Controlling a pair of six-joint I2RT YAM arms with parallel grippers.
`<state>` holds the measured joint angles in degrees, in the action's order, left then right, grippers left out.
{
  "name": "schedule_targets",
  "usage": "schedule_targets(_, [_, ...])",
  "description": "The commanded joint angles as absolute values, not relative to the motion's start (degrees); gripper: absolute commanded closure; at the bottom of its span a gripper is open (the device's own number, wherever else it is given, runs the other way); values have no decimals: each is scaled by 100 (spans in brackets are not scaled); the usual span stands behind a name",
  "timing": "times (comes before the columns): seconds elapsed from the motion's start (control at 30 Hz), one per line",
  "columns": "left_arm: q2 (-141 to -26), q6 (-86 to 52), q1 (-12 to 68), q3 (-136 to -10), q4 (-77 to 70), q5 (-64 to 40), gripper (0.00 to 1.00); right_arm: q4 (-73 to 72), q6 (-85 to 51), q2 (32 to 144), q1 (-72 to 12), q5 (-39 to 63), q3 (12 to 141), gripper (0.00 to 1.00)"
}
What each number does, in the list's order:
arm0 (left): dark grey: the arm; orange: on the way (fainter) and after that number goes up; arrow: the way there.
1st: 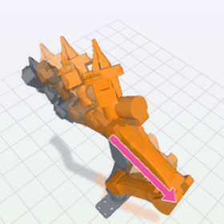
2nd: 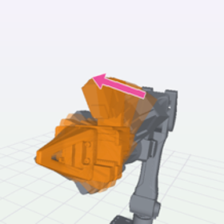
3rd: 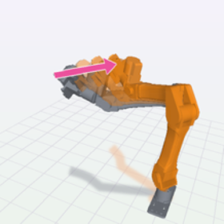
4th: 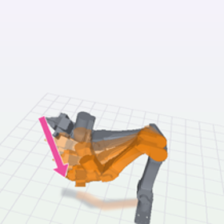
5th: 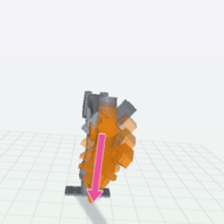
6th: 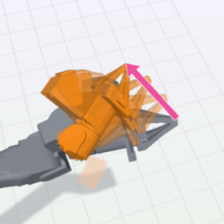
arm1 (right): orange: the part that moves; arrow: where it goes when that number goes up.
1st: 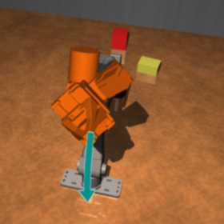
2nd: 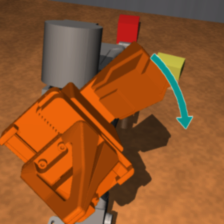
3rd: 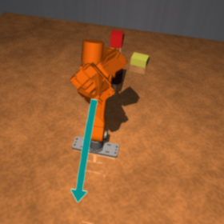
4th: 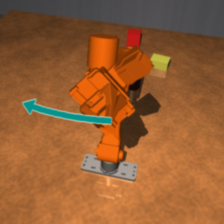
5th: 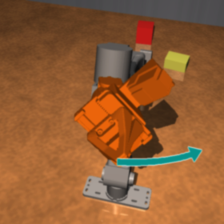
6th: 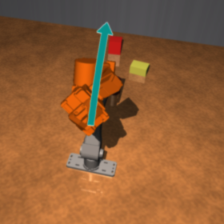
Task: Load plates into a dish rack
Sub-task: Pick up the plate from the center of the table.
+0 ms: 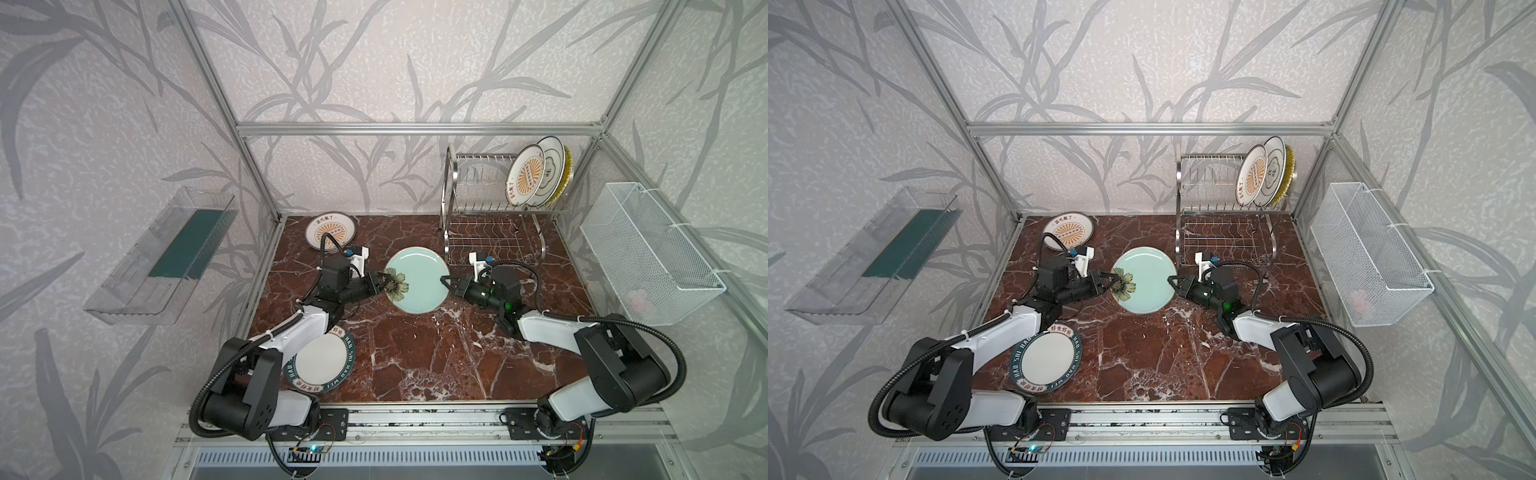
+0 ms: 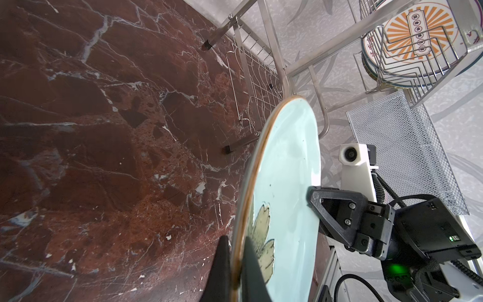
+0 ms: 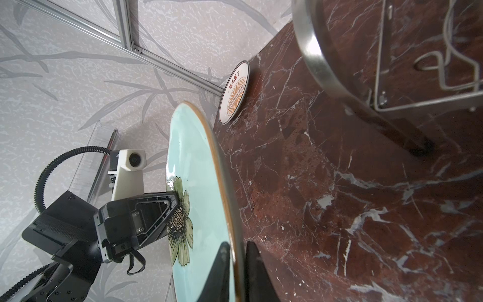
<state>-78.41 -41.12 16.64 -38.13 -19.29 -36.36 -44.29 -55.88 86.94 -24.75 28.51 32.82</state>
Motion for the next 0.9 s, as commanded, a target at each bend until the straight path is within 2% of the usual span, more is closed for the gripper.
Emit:
schedule_targets(0.0, [-7795, -4172, 1749, -3810, -2422, -4102, 100, -5080, -5529, 8429, -2657, 3272, 3392, 85])
schedule_targets(0.87, [-7866, -4509, 1740, -3813, -3014, -4392, 100, -5416, -5744, 8805, -2910, 3366, 3681, 81])
